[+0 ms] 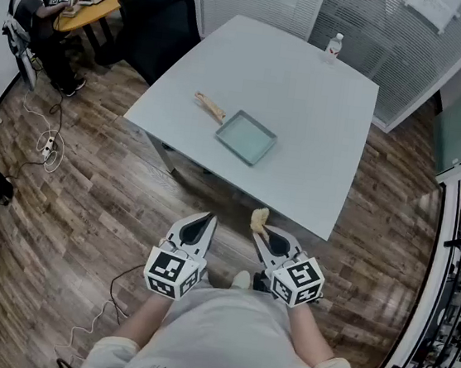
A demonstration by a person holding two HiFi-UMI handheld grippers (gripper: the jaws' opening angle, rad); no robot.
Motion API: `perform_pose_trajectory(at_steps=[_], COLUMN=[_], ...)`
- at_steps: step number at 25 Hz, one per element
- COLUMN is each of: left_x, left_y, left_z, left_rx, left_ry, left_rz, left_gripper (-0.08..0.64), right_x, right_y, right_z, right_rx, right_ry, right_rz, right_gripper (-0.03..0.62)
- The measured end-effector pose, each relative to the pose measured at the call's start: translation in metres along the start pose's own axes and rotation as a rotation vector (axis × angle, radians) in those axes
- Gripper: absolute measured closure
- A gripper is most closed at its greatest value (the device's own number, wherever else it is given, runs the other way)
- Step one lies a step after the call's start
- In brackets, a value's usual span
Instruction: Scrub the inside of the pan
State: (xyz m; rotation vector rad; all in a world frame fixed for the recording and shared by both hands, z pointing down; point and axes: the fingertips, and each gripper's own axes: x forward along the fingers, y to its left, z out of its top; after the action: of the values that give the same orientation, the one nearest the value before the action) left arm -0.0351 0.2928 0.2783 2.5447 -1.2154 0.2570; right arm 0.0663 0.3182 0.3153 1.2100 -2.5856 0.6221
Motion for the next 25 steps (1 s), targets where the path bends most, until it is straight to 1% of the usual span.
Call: perform_pose_trajectory(at_steps=[8, 14, 19, 25], left_x=[-0.007, -0.014, -0.027, -0.043], left_y=[0.004, 0.012, 0.025, 0.048], left_z=[0.001, 0.004, 0.002, 0.001], left_rx=[0.020, 0.030, 0.032, 0.039], left_ry=[-0.002, -0.004, -0.006, -0.011], left_rz=[-0.009, -0.019, -0.030, -0.049], left_gripper=[0.549, 0.549, 0.549, 0.549], right_x=[0.006, 0.011, 0.019, 0.037], right_y=[0.009, 0.009, 0.025, 0.042], right_z=[0.002, 0.006, 0.007, 0.010], right_rx=[-0.013, 0.016, 0.008, -0.007], right_ry=[0.002, -0.017, -0.018, -0.031], right_rz=[0.005, -0.035, -0.041, -0.068], right_gripper=[0.525, 0.522, 0.522, 0.520])
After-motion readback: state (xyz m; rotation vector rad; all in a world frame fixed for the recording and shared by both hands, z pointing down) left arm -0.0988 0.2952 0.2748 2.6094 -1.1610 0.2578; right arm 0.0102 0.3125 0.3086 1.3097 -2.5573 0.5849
